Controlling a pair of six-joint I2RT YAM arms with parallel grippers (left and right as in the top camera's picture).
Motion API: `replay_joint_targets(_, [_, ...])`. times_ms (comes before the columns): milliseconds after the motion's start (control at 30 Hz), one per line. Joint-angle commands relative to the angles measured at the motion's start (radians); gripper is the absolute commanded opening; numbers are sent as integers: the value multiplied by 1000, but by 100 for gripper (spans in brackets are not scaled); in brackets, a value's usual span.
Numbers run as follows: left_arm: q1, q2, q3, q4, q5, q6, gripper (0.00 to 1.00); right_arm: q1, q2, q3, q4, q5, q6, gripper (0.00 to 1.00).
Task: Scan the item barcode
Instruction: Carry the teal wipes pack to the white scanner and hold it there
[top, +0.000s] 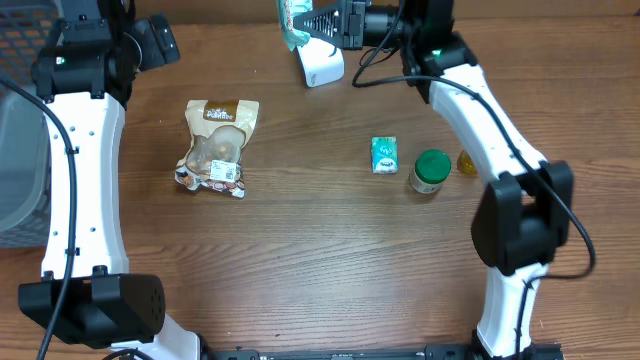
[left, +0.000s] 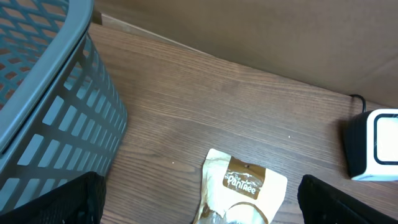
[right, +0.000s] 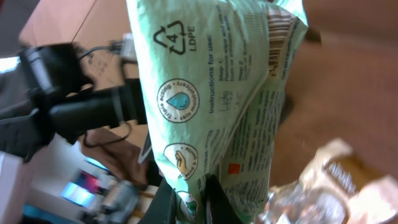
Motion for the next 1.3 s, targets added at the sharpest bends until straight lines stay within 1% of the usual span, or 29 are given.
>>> replay_joint_targets(0, [5, 3, 9, 1, -10, -13, 100, -19, 106, 16, 16, -6, 162, 3])
replay_joint_targets(233, [5, 3, 9, 1, -10, -14, 99, -39, 233, 16, 27, 118, 162, 3])
replay_joint_targets(567, [5, 3, 9, 1, -10, -14, 100, -47, 352, 16, 74, 244, 163, 3])
replay_joint_targets(700, [4, 3, 9, 1, -10, -14, 100, -47, 393, 16, 131, 244, 163, 3])
replay_joint_targets(900, [5, 3, 9, 1, -10, -14, 100, -47, 406, 16, 211, 209, 163, 3])
replay_joint_targets(1033, [5, 3, 9, 1, -10, -14, 100, -47, 406, 16, 183, 211, 185, 4])
replay_joint_targets(1167, [5, 3, 9, 1, -10, -14, 99, -47, 407, 16, 51, 293, 180, 4])
replay_joint_targets(1267, [5, 3, 9, 1, -10, -14, 99, -48, 406, 16, 22, 311, 182, 4])
